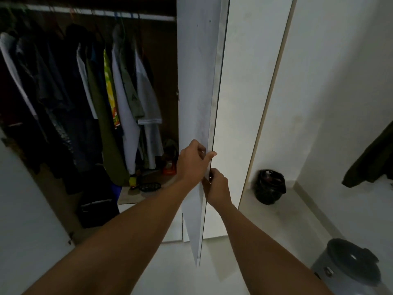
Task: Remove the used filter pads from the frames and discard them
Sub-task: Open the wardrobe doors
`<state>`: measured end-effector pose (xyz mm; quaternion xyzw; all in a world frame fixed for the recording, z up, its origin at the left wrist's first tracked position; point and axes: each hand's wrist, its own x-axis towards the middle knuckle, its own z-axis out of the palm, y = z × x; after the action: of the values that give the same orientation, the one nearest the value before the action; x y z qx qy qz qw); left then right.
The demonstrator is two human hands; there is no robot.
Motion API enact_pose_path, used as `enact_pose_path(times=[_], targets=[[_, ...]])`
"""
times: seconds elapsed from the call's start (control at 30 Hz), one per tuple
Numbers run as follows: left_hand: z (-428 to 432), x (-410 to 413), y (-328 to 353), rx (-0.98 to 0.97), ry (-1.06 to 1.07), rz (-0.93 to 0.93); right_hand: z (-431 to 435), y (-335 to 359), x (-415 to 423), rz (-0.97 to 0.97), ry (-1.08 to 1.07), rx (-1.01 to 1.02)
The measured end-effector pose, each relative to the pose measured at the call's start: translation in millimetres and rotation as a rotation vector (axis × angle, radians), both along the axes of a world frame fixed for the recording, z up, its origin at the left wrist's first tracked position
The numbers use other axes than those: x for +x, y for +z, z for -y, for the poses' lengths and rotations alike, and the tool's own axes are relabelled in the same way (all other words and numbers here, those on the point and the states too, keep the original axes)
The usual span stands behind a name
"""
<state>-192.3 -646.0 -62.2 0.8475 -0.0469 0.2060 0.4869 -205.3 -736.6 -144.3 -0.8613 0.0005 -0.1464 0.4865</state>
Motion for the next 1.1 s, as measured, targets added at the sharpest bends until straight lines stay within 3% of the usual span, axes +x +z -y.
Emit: enact_pose_path(times=[0.13,0.2,0.27,0.37,0.73,0.97,1.1], targets=[[18,-19,-14,-0.018,0.101,0.202,11,-4,-6,-0.049,0.089,0.068],[28,-26,-19,0.118,0.027,0.34,22,-9,-10,-0.11,0.07,0.012],[44,-25,-20,0.277,-0.066,0.363,39,-19,-9,-0.15,0.042,-0.024],[75,-7,-16,0.394,-0.093,0.23,63,-28,-3,-0.146,0.032,-0.07],[121,100,-30,0.556,0.146,-0.33,150,-34,78,-0.076,-0.001,-0.193],[126,175,-57,0.688,0.221,-0.365,173,-24,174,-0.012,0.045,-0.204],[124,212,-72,0.732,0.254,-0.436,175,-23,226,-0.091,0.103,-0.227]])
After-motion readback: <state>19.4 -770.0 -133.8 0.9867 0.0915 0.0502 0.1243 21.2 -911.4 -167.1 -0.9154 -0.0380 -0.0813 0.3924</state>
